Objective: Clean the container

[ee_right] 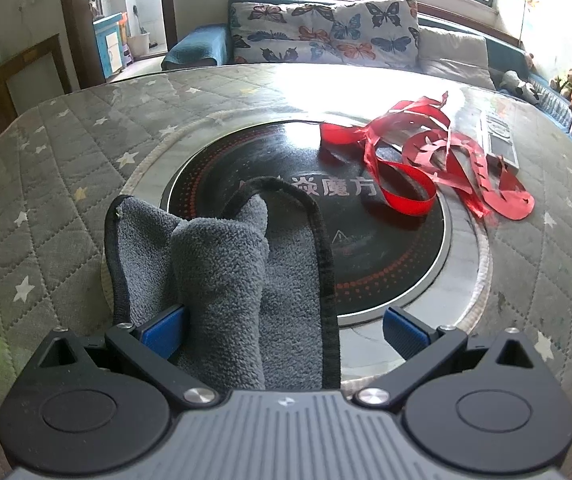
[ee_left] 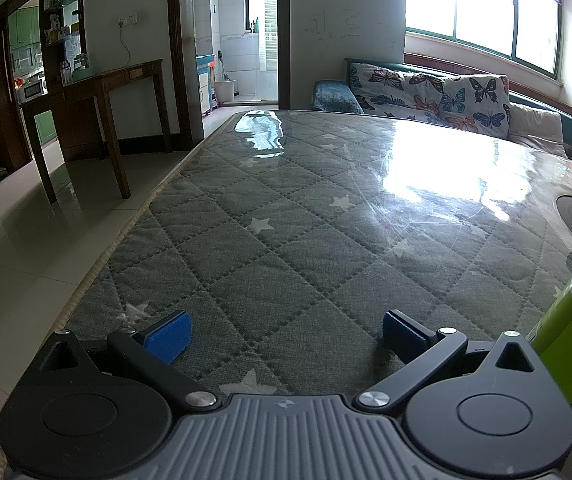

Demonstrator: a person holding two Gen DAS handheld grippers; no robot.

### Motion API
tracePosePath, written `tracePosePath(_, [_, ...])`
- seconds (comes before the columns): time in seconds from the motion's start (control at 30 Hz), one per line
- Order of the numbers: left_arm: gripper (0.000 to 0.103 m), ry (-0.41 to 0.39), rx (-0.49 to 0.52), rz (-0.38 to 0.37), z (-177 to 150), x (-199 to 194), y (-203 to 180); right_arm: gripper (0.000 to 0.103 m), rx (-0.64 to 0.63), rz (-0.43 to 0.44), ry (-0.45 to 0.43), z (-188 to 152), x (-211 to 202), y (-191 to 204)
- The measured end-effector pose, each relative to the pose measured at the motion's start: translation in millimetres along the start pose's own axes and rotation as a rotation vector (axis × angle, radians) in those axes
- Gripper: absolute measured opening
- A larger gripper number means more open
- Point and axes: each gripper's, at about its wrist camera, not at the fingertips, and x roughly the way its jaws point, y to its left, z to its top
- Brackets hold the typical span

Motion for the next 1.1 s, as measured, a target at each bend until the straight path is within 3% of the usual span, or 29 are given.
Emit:
tracePosePath(0.43, [0.103,0.000,0.001,0.001,-0.1,0.6,0.3,0.103,0.048,0.067,-0.044,-9.9,6.3,-10.5])
tracePosePath(1.1, [0.103,0.000,0.001,0.001,-0.2,0.8,0.2,0.103,0.020,0.074,-0.149,-22.0,7.1,-9.5])
